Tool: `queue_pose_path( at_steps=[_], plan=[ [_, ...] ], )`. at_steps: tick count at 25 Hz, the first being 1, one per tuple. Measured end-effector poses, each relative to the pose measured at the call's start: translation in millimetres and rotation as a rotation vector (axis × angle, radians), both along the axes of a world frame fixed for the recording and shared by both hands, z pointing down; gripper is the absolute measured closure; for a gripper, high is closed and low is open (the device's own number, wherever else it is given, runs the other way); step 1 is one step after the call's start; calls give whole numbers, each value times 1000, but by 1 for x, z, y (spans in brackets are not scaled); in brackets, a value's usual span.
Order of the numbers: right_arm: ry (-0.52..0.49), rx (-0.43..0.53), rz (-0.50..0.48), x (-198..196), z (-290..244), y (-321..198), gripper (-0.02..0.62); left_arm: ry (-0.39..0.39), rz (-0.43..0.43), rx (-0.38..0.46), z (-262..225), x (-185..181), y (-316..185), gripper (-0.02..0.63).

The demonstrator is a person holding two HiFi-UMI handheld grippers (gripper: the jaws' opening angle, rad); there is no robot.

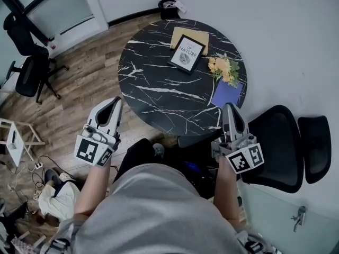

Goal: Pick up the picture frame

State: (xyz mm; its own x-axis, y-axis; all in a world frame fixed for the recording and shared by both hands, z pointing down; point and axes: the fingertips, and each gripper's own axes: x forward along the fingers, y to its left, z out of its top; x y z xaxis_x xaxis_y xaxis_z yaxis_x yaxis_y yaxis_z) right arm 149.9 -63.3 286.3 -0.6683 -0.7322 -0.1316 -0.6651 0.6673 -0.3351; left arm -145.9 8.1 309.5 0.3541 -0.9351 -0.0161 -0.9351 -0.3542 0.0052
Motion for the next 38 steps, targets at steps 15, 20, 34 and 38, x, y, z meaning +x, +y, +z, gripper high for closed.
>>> queue_pose_path(
  at_steps=[15, 20, 34, 38],
  plan=[
    [12, -27, 62, -16, 5, -44, 569, 9, 77, -12, 4, -14, -69, 600],
    [15, -29, 112, -18, 2, -66, 569, 11, 132, -12, 2, -18, -108, 600],
    [38, -72, 255, -34, 4, -115, 569, 22, 311, -35, 4, -22, -208, 600],
    [51, -86, 287, -40, 4, -126, 569, 28, 346, -47, 8, -25, -230, 599]
  ],
)
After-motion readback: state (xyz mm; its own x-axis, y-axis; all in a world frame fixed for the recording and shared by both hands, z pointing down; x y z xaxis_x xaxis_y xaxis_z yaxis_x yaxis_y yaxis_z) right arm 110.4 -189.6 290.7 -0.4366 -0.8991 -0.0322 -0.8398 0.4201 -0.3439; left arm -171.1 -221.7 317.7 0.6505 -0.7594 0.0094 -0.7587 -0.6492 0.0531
